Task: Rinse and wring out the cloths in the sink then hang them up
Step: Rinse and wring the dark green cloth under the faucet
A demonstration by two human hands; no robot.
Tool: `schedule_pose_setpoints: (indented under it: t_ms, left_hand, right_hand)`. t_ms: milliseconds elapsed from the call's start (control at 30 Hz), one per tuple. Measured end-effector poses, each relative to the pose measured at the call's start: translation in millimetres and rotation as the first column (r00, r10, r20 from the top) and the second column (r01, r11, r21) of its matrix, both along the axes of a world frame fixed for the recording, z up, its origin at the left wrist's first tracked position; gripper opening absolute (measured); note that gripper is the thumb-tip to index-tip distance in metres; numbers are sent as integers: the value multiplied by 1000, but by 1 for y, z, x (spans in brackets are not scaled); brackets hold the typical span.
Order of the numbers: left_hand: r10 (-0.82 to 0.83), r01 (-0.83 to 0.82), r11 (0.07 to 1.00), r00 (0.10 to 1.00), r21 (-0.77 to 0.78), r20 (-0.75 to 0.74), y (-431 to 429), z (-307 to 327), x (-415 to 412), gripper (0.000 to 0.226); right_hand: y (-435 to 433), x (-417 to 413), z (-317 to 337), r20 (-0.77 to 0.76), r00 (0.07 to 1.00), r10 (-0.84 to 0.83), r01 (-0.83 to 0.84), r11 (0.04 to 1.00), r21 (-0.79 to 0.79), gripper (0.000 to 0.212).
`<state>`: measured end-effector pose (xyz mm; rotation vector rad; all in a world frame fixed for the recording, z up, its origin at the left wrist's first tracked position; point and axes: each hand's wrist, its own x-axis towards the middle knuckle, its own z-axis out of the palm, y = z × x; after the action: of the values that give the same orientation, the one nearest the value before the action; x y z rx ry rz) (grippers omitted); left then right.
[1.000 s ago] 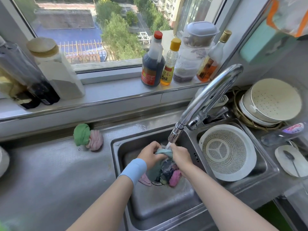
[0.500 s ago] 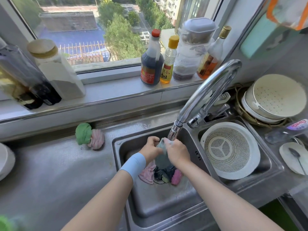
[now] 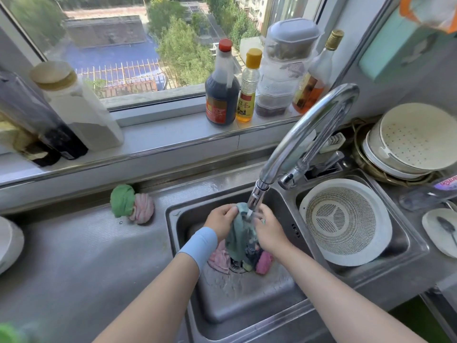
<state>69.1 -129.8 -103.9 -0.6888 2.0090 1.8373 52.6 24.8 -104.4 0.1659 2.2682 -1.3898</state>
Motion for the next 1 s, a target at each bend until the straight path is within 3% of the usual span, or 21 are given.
schedule_pose_setpoints:
  t_ms: [67,133,167,233,300,333,400,433,533,600,633,767,833,900,1000]
  left_hand:
    - [2,-3,998,1000,57,29,6,-1,-1,26]
    - [3,-5,998,999,63,42,12,-2,0,20]
    - [5,-6,999,999,36,44,14,-2,2,12]
    - [37,-35,992,999,-118,15,16,-4,8,20]
    - [73,-85,972,995,-219,-64,19,-7,16,15]
    - [87,-103,973,992,-206,-87,20,-6,21,8]
    - [160,-165,983,985,-83,-69,23,-6,27,17]
    - [204,-204,979,978,0,-35,25,-4,28,19]
    - [322,-321,919,946,227,36,25,-4,20,29]
    - [367,-368,877,928,308,64,24,0,14,30]
    - [352,-353,882,934,311,61,24,0,12,30]
    - [230,-236,927,972,292,54,28,-1,15,35]
    - [169,-177,946,984,272,53,29,-2,19,43]
    - [139,-139,968,990,211,12,27,-5,23,44]
    - [159,-157,987,986,44,-50,23,-8,24,30]
  right_hand:
    - [-4,5,-3,-110,990,82,-79,996,34,30]
    - [-10,10,-4,-170,976,137,-105,977,183,19]
    - [-12,10,-5,-182,969,169,-112,952,283,25]
    - [-17,6,-3,-163,962,220,-131,893,429,45]
    - [-21,-2,-1,-136,974,182,-99,878,469,57]
    - [-22,-8,0,-100,985,139,-73,871,486,59]
    - [-25,-15,3,-48,998,52,-18,843,537,50]
    - [-26,-15,1,-47,994,97,-53,822,567,41]
    - [-37,4,-4,-51,975,216,-179,901,396,33]
    - [-40,18,-6,-4,995,100,-97,981,168,31]
    - [-40,18,-5,6,999,43,-44,991,127,29]
    - [-37,1,1,92,985,-147,144,989,38,19]
    - [-35,-5,4,216,949,-231,265,954,-144,20]
    - [-31,-7,6,337,907,-253,364,873,-324,24]
    - [-21,-7,8,373,908,-192,351,834,-425,29]
